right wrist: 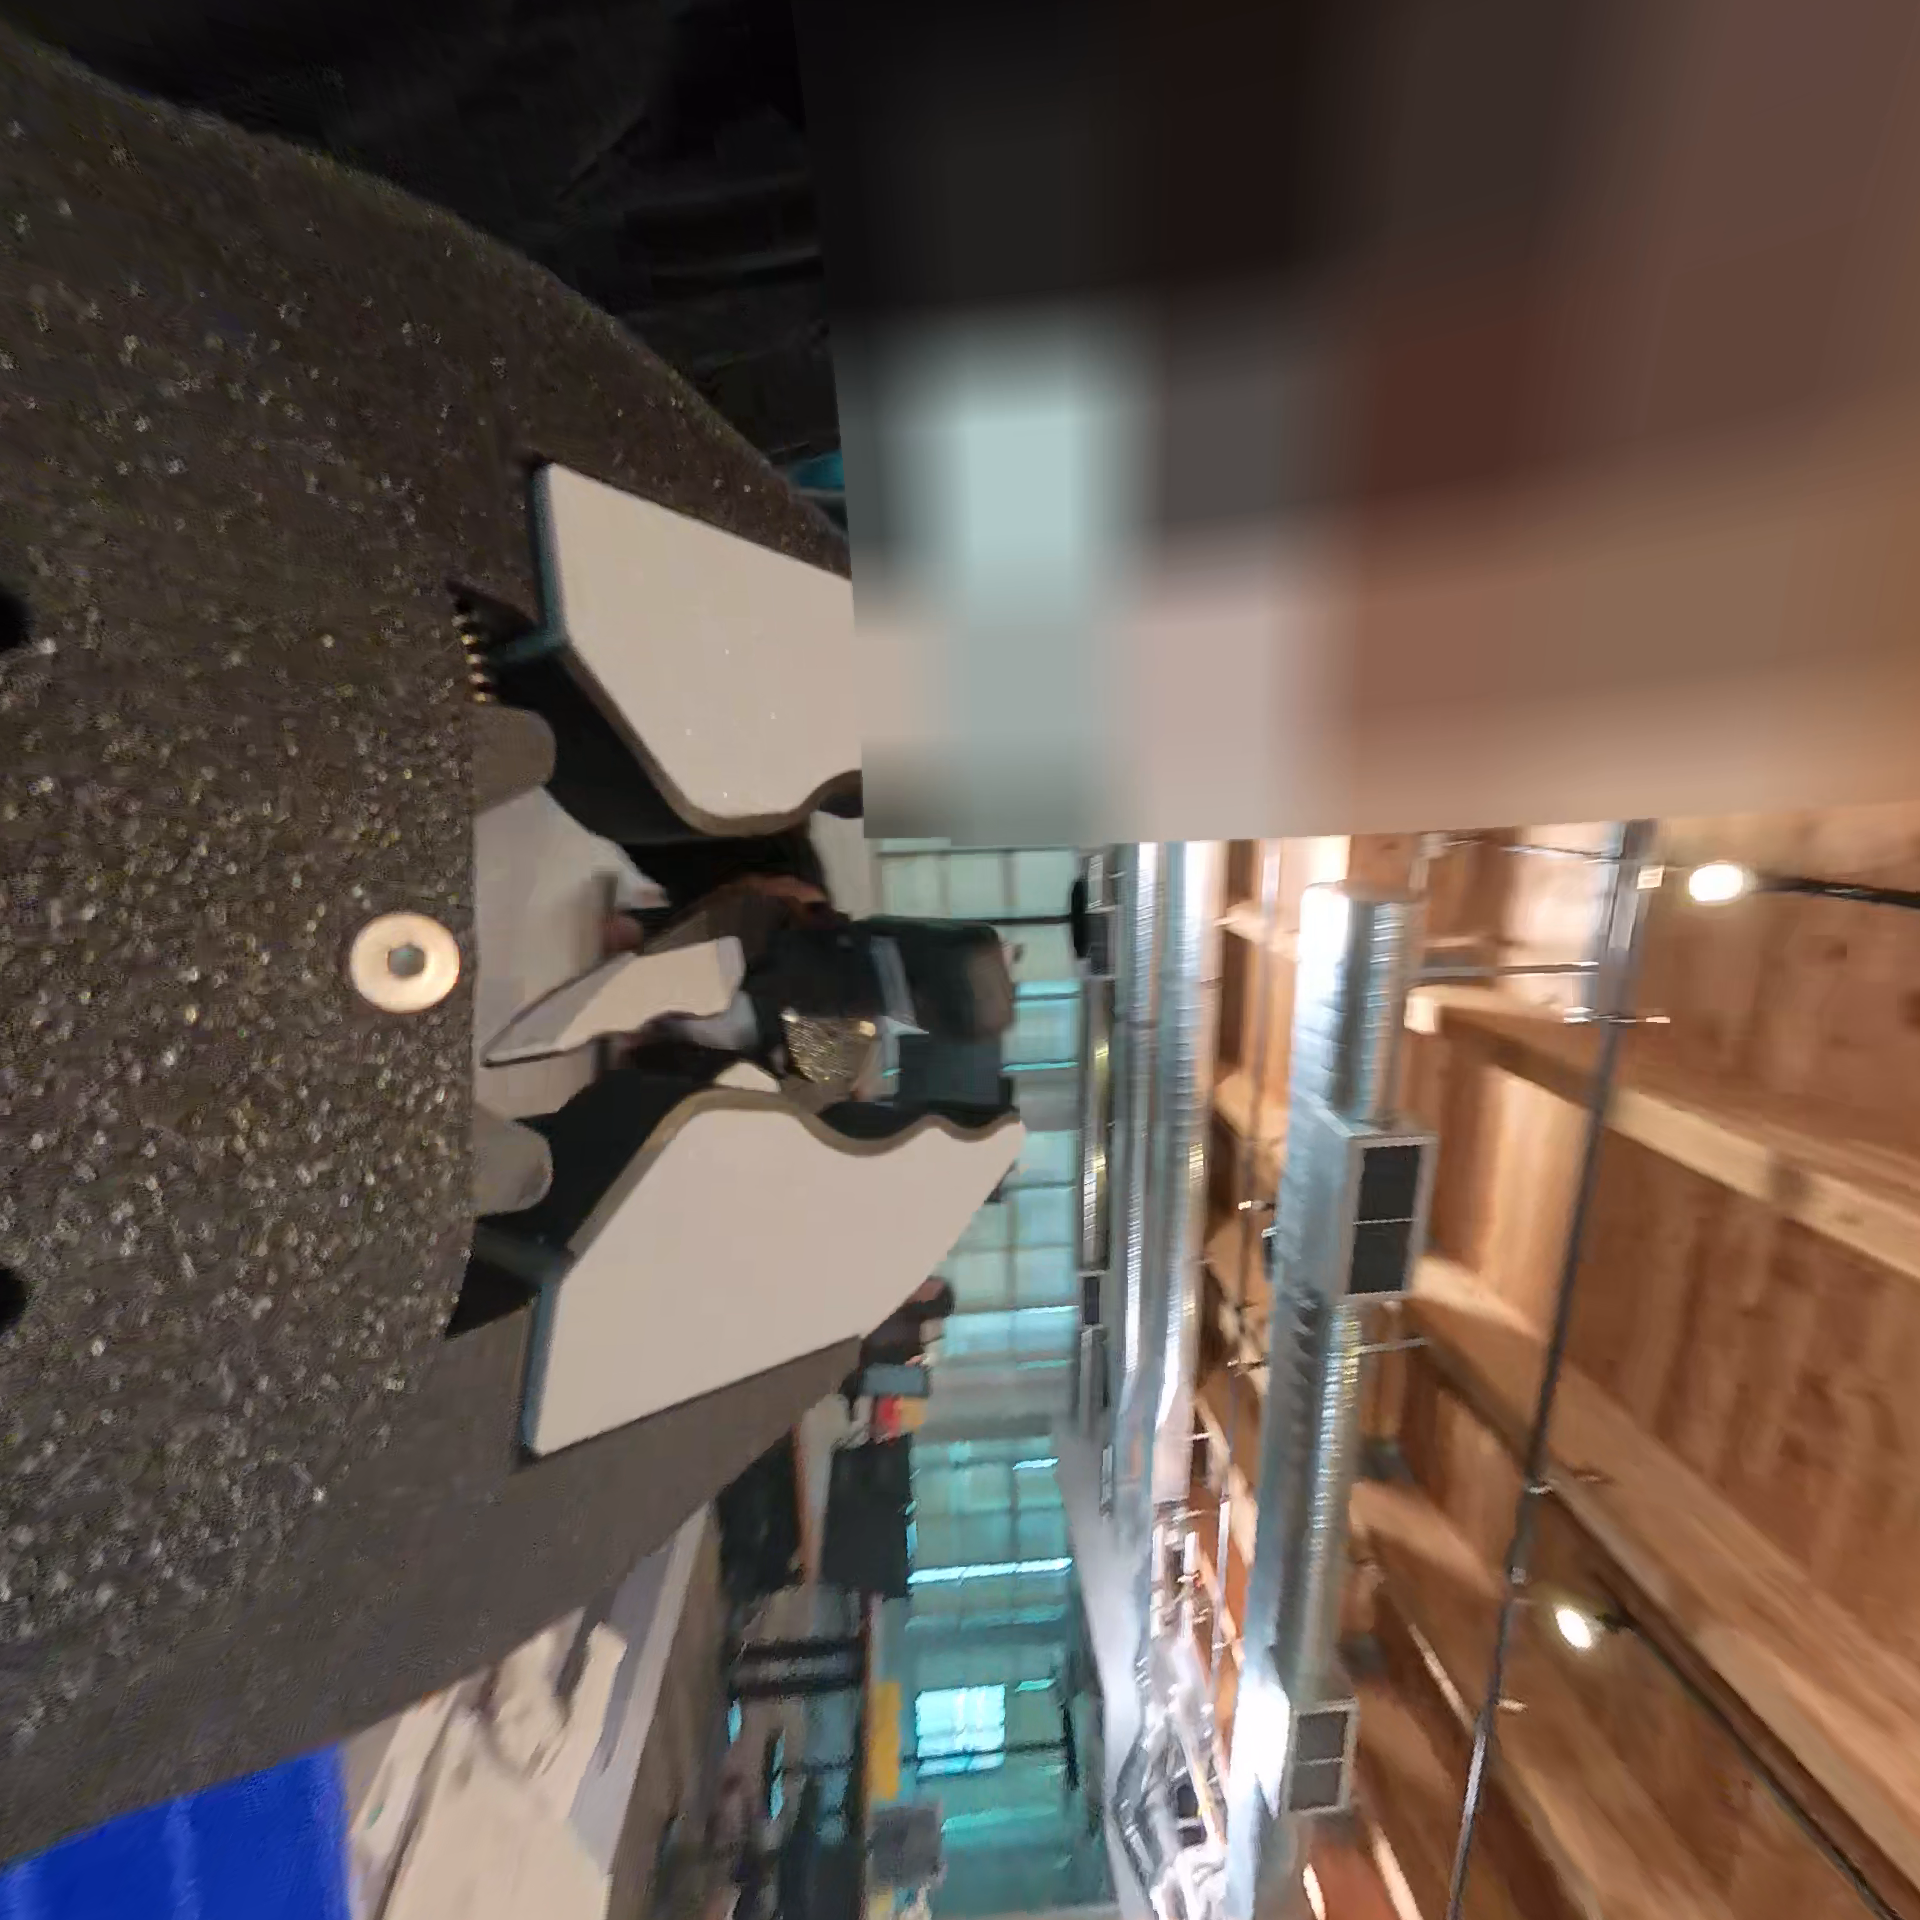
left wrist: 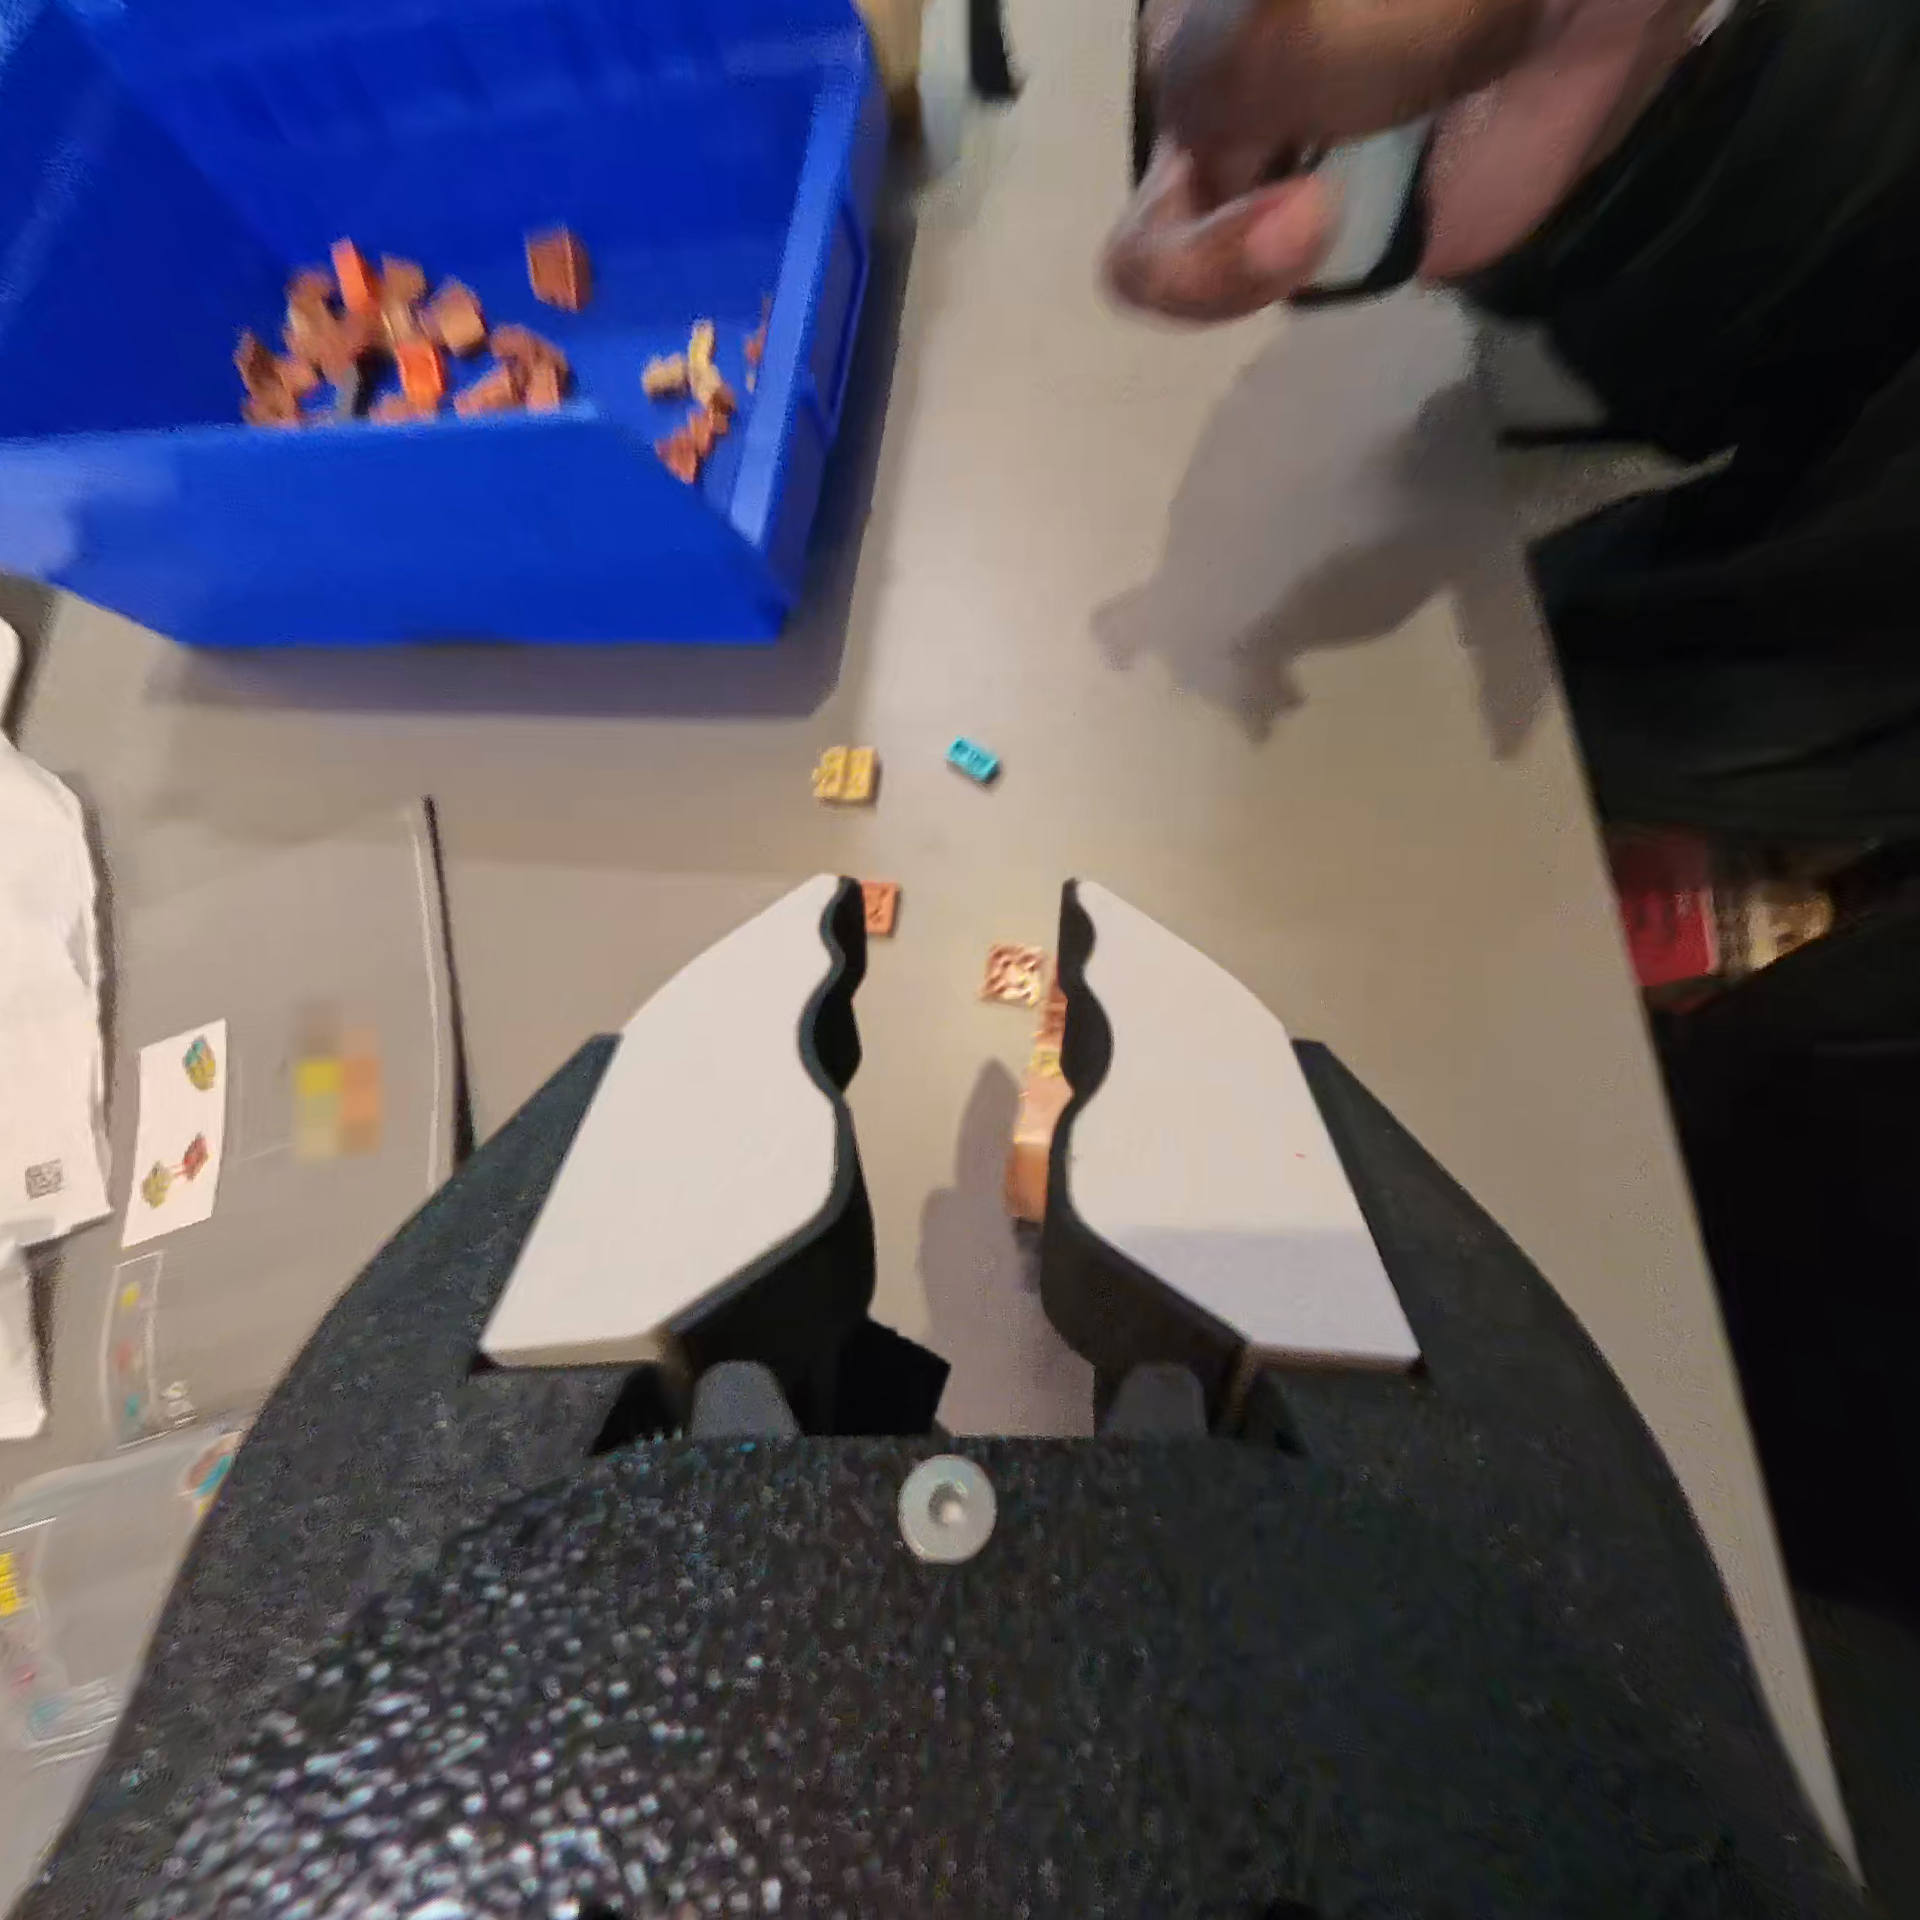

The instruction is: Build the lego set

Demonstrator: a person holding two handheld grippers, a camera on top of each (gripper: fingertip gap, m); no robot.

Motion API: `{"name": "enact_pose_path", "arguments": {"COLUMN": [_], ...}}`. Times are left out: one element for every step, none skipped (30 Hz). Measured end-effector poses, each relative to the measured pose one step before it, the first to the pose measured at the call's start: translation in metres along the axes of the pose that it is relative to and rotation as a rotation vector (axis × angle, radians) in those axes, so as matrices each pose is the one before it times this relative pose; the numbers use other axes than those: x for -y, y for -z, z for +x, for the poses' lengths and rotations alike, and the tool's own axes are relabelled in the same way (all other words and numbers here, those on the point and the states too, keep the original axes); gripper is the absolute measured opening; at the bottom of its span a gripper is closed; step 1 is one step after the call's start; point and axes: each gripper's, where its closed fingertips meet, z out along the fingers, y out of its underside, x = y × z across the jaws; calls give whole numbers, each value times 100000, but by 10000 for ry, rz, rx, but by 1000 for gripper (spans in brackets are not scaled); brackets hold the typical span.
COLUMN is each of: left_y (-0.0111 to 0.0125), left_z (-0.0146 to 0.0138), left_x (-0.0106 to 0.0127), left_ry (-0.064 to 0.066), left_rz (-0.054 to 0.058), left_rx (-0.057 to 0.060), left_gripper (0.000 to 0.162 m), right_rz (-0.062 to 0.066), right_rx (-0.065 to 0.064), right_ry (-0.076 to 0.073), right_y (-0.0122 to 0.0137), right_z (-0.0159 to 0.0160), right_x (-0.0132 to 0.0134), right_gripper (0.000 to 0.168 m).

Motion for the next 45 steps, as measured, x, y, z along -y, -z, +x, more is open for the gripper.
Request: {"name": "enact_pose_path", "arguments": {"left_y": [-475, -615, -759, -829, -889, -882, -780, -616, -405, -206, -79, -18, -13, -69, -125, -169, -192, -160, -135, -146, -145, -141, -132, -105, -42, 11, 39, 37, -7, -16, -48, -77, -97, -120, -111, -102, -118, -88, -40, -35, -24, -24, -16, -1, 4], "left_z": [-983, -806, -373, -226, -261, -268, -133, -25, 210, 449, 485, 414, 343, 198, 98, 126, 145, 17, -69, 22, 112, 159, 185, 162, 134, 39, 13, 18, -68, -23, 20, 59, 72, 159, 76, 21, 10, -31, -30, -23, 83, -2, -35, -42, -69], "left_x": [-399, -424, -544, -571, -530, -475, -377, -231, -109, 16, 154, 176, 84, 15, -58, -131, -173, -146, -104, -39, 38, 72, 55, -2, -45, 78, 95, 32, 8, 60, 132, 113, 43, -30, -56, -76, -133, -64, 96, 50, 54, 80, 60, 31, 20], "left_ry": [-55, -88, -123, -162, -171, -145, -143, -142, -185, -234, -194, -72, 0, -60, -169, -130, -91, -131, -169, -217, -239, -253, -291, -329, -388, -413, -319, -200, -136, -148, -159, -143, -124, -113, -89, -73, -57, -43, -47, -34, 20, 24, -11, 7, 96], "left_rz": [-465, -469, -537, -512, -461, -443, -383, -276, -164, -16, 113, 139, 65, -3, -43, -103, -162, -148, -120, -84, -22, -7, -30, -58, -81, 9, 25, -30, -65, -27, 28, 34, -6, -23, -14, -10, -27, 13, 106, 62, 62, 64, 62, 60, 74], "left_rx": [-14, -152, -456, -513, -425, -325, -295, -239, -279, -314, -271, -225, -202, -86, 4, -27, -82, -17, 18, -65, -130, -169, -183, -168, -155, -94, -96, -151, -105, -104, -89, -80, -62, -99, -32, -2, 10, 46, 54, 60, -13, 59, 93, 98, 103], "left_gripper": [33, 31, 29, 28, 28, 26, 26, 26, 25, 25, 24, 24, 24, 23, 22, 22, 22, 22, 22, 22, 23, 22, 22, 22, 21, 21, 21, 22, 23, 23, 23, 23, 23, 23, 23, 23, 24, 23, 22, 20, 18, 17, 17, 17, 16], "right_rz": [-533, -375, -278, -252, -220, -178, -117, -84, -62, -25, 8, -6, -17, -9, 40, 62, 44, 20, 10, 17, 17, 10, -1, -24, -45, -44, -41, -31, -5, -3, -3, -6, -10, 0, 1, -4, -4, -4, -4, -5, -6, 3, 3, 2, -6], "right_rx": [-93, -130, -82, -41, -57, -92, -82, -64, -61, -96, -84, -37, -10, -4, 33, 63, 68, 78, 86, 58, 40, 31, 26, 16, -2, -19, -21, -7, -5, -11, -7, -12, -4, 3, 0, -1, 7, 16, 5, -15, -14, -9, -12, -13, -17], "right_ry": [314, 276, 184, 31, -39, -23, 15, 13, 5, 5, -7, -43, -69, -102, -117, -146, -172, -175, -129, -73, -44, -39, -32, -8, 23, 42, 25, -6, -20, -25, -18, -15, -11, -2, -9, -16, -17, -12, -8, 1, -3, -8, -12, -14, -14], "right_y": [13, 42, 65, 63, 108, 221, 330, 377, 481, 469, 503, 426, 297, 305, 232, 170, 118, 252, 105, 103, 91, 72, 70, 56, 53, 41, 32, -1, -4, 1, -3, 3, 0, 11, -5, -13, -14, -9, -5, -2, 17, 23, 16, 15, 9], "right_z": [-95, -8, -72, -39, 28, 143, 154, 149, 140, 206, 178, 165, 178, 235, 206, 180, 206, 128, 103, 78, 48, 36, 13, 4, 14, 36, 34, 39, 51, 68, 67, 77, 57, 39, 45, 48, 25, -1, 17, 39, 39, 33, 43, 32, 45], "right_x": [-642, -392, -290, -280, -244, -183, -129, -32, -37, 37, -37, -51, -127, -139, -87, -97, -153, -239, -116, -46, -2, 7, -14, -53, -94, -87, -98, -82, -70, -63, -54, -45, -32, 0, 5, -6, -19, 4, -5, -7, 1, 8, 17, 2, -13], "right_gripper": [50, 49, 48, 49, 50, 51, 51, 50, 50, 50, 49, 49, 49, 49, 48, 48, 47, 47, 47, 47, 46, 46, 46, 46, 46, 45, 45, 45, 45, 45, 45, 45, 45, 45, 44, 44, 44, 44, 44, 44, 44, 43, 43, 43, 43]}}
